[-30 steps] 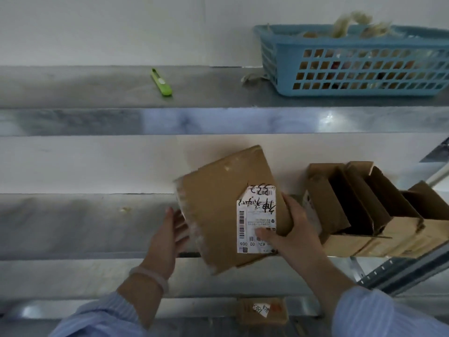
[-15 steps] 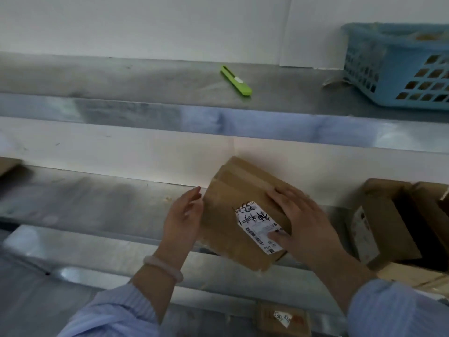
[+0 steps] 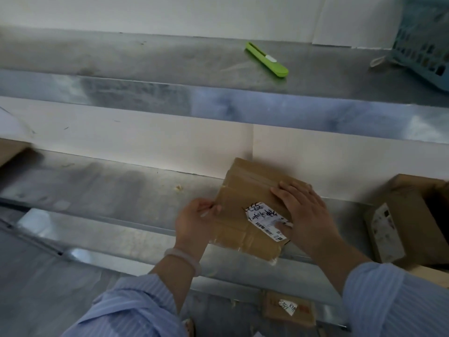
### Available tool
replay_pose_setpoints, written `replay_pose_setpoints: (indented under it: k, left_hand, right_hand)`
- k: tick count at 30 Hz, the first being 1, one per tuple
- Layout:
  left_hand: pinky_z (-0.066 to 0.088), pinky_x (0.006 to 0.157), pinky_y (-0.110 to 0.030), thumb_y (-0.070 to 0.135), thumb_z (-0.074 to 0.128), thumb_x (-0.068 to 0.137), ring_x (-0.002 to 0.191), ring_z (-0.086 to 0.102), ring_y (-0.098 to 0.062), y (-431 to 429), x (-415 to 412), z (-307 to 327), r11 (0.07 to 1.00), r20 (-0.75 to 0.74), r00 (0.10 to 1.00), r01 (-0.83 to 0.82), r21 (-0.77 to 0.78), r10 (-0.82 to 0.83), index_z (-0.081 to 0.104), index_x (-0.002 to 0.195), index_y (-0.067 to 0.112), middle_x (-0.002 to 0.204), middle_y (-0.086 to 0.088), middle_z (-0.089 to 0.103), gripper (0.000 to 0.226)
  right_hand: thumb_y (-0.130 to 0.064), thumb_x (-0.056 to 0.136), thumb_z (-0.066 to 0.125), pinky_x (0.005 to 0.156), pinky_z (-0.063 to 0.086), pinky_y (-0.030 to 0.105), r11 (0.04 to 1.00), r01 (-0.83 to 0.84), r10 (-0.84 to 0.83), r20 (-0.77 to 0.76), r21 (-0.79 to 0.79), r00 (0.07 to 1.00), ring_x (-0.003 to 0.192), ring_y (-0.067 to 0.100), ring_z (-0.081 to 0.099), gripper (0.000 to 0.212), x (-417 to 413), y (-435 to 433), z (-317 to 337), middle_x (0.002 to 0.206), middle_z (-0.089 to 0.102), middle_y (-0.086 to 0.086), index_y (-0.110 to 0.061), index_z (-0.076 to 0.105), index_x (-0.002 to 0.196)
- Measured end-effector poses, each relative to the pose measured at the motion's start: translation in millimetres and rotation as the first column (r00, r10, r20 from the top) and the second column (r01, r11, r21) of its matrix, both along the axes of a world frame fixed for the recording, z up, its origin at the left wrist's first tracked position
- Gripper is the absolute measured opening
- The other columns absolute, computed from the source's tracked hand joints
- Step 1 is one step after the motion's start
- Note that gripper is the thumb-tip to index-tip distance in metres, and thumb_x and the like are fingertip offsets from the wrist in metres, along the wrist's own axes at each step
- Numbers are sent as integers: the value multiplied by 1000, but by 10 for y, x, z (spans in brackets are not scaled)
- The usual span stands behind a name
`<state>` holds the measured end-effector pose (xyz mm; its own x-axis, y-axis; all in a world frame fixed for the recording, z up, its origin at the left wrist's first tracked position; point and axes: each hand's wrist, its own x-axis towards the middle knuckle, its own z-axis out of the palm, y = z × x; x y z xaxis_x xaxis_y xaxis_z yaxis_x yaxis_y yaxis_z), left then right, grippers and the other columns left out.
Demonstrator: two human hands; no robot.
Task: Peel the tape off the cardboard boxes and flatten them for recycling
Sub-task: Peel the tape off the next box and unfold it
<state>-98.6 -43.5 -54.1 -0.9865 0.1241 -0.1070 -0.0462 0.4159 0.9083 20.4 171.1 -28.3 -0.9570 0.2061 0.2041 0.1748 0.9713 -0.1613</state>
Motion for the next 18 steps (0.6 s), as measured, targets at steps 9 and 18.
replay_pose_setpoints:
  k: [9, 18]
  left_hand:
    - [38, 62, -8, 28, 75, 80, 75, 59, 4, -44, -49, 34, 999, -9, 999, -48, 11, 48, 60, 83, 30, 76, 21, 63, 15]
    - [57, 84, -40, 20, 74, 82, 91, 67, -23, 96, 56, -79, 920, 306, 942, -234, 315, 135, 68, 92, 15, 94, -9, 71, 13]
  right_hand:
    - [-52, 84, 61, 109, 34, 50, 995, -28, 33, -47, 93, 998, 131, 31, 45, 66, -238, -216, 204, 141, 50, 7, -35, 39, 143]
    - [-53, 89, 53, 115, 24, 49, 997, -9, 7, 22, 78, 1000, 138, 30, 35, 61, -171, -173, 117, 149, 42, 5, -38, 35, 146]
